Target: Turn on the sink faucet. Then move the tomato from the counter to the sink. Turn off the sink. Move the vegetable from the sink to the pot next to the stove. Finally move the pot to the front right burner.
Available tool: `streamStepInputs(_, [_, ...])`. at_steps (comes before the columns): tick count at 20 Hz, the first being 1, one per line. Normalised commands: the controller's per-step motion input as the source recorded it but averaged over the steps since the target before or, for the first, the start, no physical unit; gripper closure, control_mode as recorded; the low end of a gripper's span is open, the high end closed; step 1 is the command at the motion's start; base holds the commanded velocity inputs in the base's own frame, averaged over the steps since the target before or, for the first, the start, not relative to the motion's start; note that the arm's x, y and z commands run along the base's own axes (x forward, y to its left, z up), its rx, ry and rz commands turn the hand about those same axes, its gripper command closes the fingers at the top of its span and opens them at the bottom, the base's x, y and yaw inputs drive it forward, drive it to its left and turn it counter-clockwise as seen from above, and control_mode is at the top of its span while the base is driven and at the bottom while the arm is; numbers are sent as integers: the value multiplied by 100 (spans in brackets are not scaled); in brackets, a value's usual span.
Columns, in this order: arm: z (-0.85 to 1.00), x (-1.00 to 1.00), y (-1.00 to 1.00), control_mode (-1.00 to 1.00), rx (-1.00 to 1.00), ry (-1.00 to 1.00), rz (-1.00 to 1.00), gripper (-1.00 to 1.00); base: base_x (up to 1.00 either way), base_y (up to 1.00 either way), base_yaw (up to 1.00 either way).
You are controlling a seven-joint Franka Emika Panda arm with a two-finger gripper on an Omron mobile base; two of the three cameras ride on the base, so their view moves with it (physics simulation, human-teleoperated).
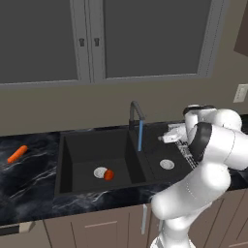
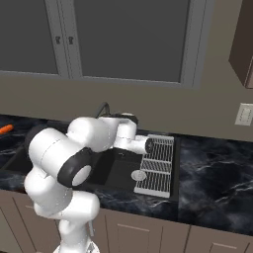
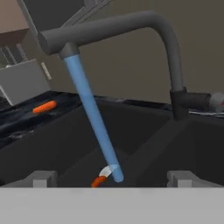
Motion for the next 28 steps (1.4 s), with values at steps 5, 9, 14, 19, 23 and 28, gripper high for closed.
streamStepInputs(5, [2,19,-16,-100,0,-13,17,-100,0,0,0])
streamStepInputs(9, [0,38,-4,-100,0,-13,12,-100,0,0,0])
streamStepInputs(14, [-3,46,-1,-100,0,-12,12,-100,0,0,0])
streamStepInputs(19, [-3,43,-4,-100,0,-4,8,-100,0,0,0])
streamStepInputs(23, [0,49,-7,-100,0,0,5,-100,0,0,0])
streamStepInputs(28, [-1,57,0,-100,0,0,0,-100,0,0,0])
